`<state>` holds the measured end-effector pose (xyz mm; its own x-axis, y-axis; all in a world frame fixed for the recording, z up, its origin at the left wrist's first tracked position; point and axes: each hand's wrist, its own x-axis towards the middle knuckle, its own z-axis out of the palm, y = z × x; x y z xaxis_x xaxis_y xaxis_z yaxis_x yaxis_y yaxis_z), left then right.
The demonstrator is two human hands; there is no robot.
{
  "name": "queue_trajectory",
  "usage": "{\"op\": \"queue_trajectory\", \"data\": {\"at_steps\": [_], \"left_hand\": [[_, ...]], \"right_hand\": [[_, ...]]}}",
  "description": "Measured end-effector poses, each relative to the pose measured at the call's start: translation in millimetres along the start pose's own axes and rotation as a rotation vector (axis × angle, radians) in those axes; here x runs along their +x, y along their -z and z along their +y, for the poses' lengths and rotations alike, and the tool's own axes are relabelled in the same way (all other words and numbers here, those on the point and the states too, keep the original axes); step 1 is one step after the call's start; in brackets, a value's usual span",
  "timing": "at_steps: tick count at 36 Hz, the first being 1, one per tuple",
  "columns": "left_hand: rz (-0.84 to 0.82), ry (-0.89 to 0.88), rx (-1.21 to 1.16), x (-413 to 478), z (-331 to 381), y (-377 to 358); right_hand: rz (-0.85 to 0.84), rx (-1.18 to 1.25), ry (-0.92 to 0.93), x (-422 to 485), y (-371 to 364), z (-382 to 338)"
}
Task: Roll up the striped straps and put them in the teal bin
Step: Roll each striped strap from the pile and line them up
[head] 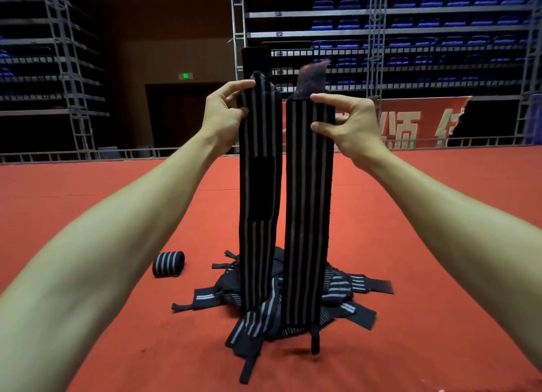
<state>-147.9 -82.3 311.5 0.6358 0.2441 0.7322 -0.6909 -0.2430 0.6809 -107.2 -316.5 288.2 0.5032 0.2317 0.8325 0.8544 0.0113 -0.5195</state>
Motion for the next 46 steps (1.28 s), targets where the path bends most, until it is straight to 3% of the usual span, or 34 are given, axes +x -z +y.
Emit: {"op": "queue_trajectory", "data": {"at_steps": [13,21,27,33,46], "left_hand": [[-0.011,-0.004,-0.073,7,12,-15],[0.129,0.103,-0.129,7,9,-17],[0.094,0.171,-0.271,-1,6,-20],[-0.075,0.165,-0.06,-4,-9,-21],[-0.002,0.17,-0.088,-16,-16,-21]], "right_hand": [[0.056,-0.102,0.079,14,3,-1],[0.073,-0.071,0.062,14,8,2],[0.057,-0.05,0.045,9,3,6],[0.027,-0.039,0.021,8,-5,11],[0.024,-0.043,0.006,3,-9,12]]}}
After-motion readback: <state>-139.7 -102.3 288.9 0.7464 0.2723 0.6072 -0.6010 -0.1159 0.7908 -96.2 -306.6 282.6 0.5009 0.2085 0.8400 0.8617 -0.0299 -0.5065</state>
